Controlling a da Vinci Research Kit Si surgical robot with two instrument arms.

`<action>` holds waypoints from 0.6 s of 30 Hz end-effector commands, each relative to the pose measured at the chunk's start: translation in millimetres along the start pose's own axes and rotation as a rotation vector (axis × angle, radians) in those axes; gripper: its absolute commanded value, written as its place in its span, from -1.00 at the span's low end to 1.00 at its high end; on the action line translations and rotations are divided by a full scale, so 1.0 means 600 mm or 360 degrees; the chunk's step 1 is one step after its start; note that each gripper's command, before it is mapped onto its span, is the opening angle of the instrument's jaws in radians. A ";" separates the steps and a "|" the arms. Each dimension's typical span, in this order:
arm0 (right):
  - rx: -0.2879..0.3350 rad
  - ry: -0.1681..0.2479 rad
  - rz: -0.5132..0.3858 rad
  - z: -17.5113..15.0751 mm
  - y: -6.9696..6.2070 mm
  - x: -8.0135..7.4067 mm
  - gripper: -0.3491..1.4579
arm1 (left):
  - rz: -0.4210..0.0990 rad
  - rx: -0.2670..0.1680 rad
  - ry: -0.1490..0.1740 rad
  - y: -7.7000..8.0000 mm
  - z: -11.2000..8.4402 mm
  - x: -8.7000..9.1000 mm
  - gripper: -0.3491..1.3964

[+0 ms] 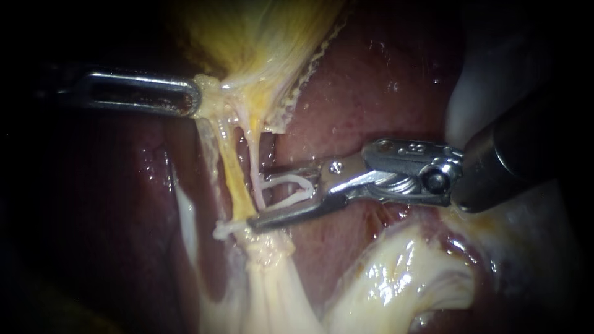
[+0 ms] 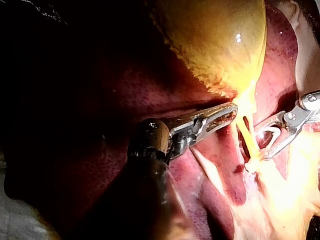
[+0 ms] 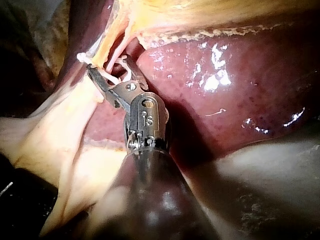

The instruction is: Clipping second clip left tube

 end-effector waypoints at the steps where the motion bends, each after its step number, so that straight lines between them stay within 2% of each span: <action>1: 0.0001 0.0000 -0.0001 -0.0001 0.0000 0.0000 -0.11 | 0.0000 0.0000 0.0000 0.0000 0.0000 0.0000 -1.00; 11: 0.0019 -0.0009 0.0000 -0.0044 -0.0010 -0.0006 -0.10 | 0.0000 0.0000 0.0000 0.0000 -0.0001 0.0000 -1.00; 18: 0.0041 -0.0010 0.0015 -0.0075 -0.0050 0.0022 -0.09 | 0.0000 0.0000 0.0000 0.0000 -0.0001 0.0000 -1.00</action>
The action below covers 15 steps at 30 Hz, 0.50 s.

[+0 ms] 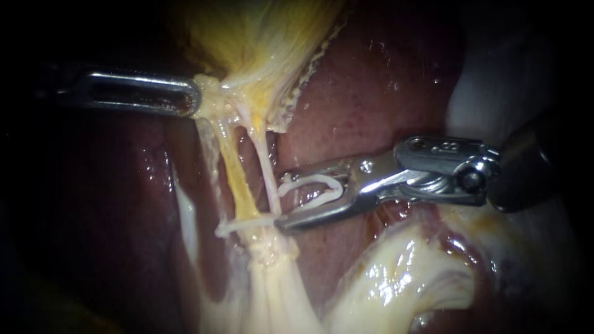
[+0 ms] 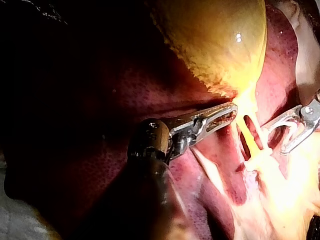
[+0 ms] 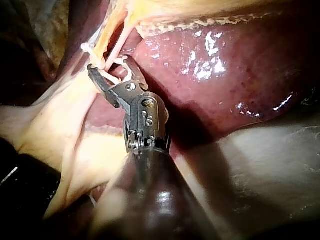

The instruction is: Clipping second clip left tube

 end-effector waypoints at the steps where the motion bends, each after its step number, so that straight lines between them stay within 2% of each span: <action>1: 0.0003 0.0000 0.0004 -0.0001 -0.0008 0.0006 -0.09 | 0.0000 0.0000 0.0000 0.0000 0.0000 0.0000 -1.00; 8: 0.0007 -0.0002 -0.0002 -0.0005 -0.0045 0.0033 -0.10 | 0.0000 0.0000 0.0000 -0.0001 0.0000 0.0000 -1.00; 15: -0.0001 0.0005 -0.0001 0.0015 -0.0044 0.0037 -0.10 | 0.0000 0.0000 0.0000 -0.0001 0.0000 0.0000 -1.00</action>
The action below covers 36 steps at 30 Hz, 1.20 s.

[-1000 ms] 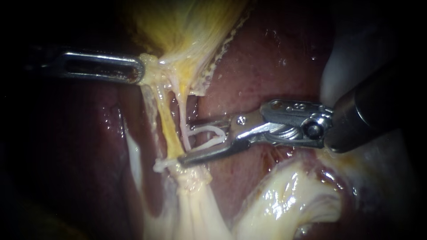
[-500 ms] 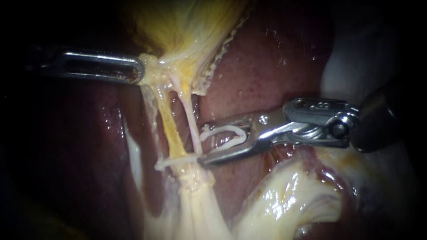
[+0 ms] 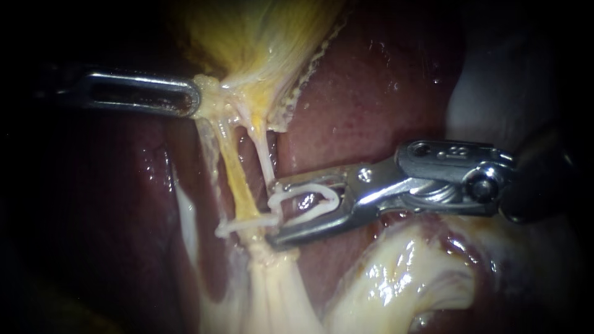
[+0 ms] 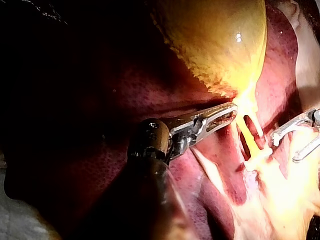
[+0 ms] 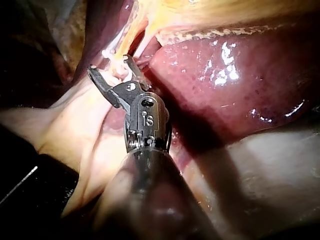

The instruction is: Clipping second clip left tube

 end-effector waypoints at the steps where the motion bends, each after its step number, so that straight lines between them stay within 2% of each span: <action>1: -0.0005 0.0000 0.0001 0.0007 0.0004 -0.0003 -0.10 | 0.0000 0.0000 0.0000 0.0000 0.0000 0.0000 -1.00; 6: -0.0016 0.0002 -0.0004 0.0023 0.0019 -0.0012 -0.10 | 0.0000 0.0000 0.0000 0.0000 0.0000 0.0000 -1.00; 15: -0.0033 0.0007 -0.0014 0.0033 0.0065 -0.0040 -0.09 | 0.0000 0.0000 0.0000 -0.0001 0.0000 0.0000 -1.00; 23: -0.0053 0.0006 -0.0019 0.0053 0.0093 -0.0052 -0.09 | 0.0000 -0.0001 0.0000 -0.0001 0.0000 0.0000 -1.00; 30: -0.0057 0.0000 -0.0018 0.0086 0.0100 -0.0045 -0.07 | 0.0000 -0.0001 -0.0001 -0.0001 0.0000 0.0000 -1.00; 36: 0.0008 0.0060 -0.0013 0.0110 0.0092 -0.0031 -0.07 | 0.0000 -0.0001 -0.0001 -0.0001 0.0000 0.0000 -1.00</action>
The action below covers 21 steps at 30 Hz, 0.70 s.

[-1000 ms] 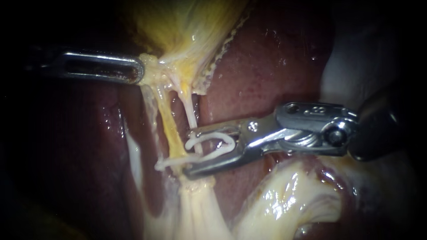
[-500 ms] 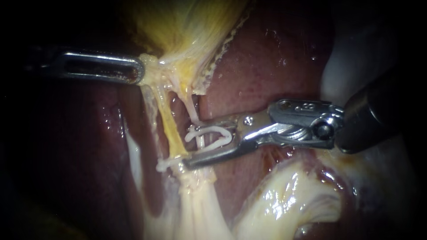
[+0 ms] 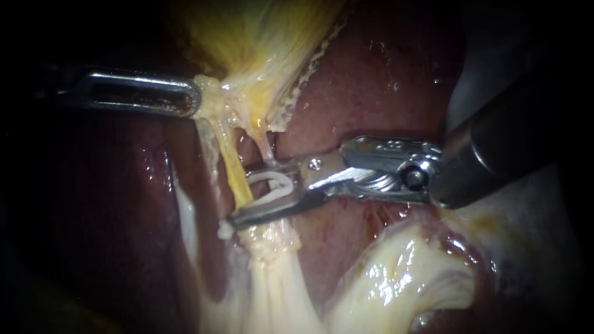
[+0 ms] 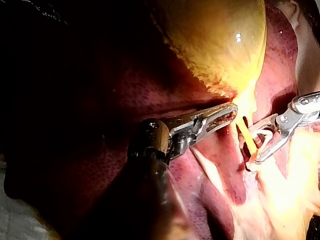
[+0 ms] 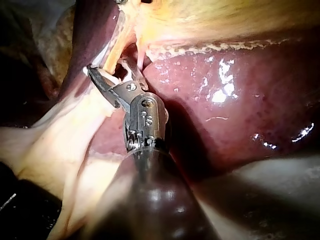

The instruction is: Clipping second clip left tube

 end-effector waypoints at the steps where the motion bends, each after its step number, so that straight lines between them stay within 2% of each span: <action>1: 0.0014 0.0017 -0.0001 0.0004 -0.0004 0.0002 -0.07 | 0.0000 0.0000 0.0000 0.0000 0.0000 0.0000 -1.00; 3: 0.0046 0.0039 -0.0001 0.0011 -0.0012 0.0006 -0.07 | 0.0000 0.0000 0.0000 0.0000 0.0000 0.0000 -1.00; 6: 0.0122 0.0110 0.0055 0.0021 -0.0032 0.0015 -0.07 | 0.0000 0.0000 0.0000 0.0000 0.0000 0.0000 -1.00; 13: 0.0224 0.0163 0.0095 0.0032 -0.0071 0.0033 -0.09 | 0.0000 0.0000 0.0000 0.0000 0.0001 0.0000 -1.00; 18: 0.0256 0.0164 0.0110 0.0033 -0.0077 0.0036 -0.12 | 0.0000 0.0000 0.0000 0.0000 0.0001 0.0000 -1.00; 21: 0.0264 0.0160 0.0118 0.0028 -0.0077 0.0035 -0.22 | 0.0000 0.0000 0.0000 0.0000 0.0001 0.0000 -1.00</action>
